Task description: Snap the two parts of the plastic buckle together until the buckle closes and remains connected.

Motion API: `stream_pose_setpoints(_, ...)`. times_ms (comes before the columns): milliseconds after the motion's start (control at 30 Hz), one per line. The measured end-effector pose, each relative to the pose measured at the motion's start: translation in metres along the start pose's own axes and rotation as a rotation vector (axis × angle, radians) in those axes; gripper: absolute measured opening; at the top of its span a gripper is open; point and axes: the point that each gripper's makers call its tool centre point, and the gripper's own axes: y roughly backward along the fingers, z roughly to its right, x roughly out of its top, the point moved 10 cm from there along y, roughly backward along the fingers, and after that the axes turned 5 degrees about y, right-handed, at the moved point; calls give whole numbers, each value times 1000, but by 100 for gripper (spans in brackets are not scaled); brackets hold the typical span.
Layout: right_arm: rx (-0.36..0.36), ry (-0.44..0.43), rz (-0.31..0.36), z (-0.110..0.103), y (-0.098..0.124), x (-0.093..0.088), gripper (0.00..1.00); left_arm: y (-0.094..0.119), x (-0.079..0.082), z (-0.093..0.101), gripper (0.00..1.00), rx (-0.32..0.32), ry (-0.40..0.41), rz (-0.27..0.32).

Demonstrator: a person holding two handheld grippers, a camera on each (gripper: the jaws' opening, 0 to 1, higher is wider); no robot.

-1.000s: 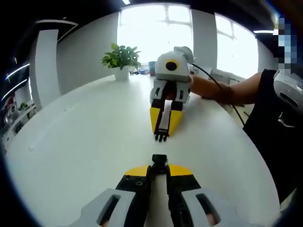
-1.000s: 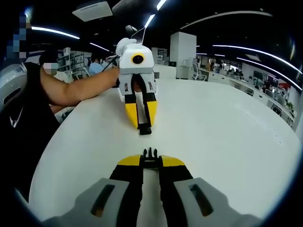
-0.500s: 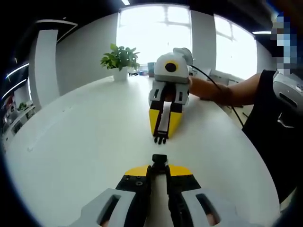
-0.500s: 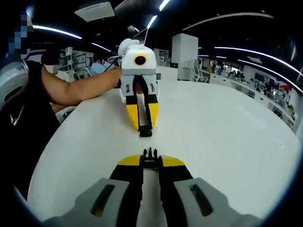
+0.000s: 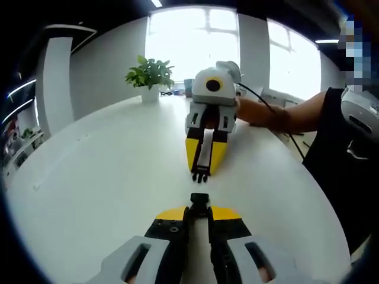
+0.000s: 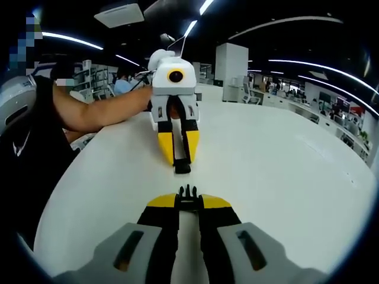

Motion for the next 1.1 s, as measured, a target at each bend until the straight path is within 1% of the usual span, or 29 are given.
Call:
stream_pose_setpoints(533, 5, 8, 16, -3, -3, 0, 12, -2, 1, 2, 11, -1, -4, 2)
stream_pose_setpoints(700, 17, 6, 20, -4, -6, 1, 12, -4, 2, 3, 11, -4, -8, 1)
stream_pose_setpoints(1100, 15, 6, 16, 2, -9, 2, 12, -5, 3, 5, 11, -2, -11, -5)
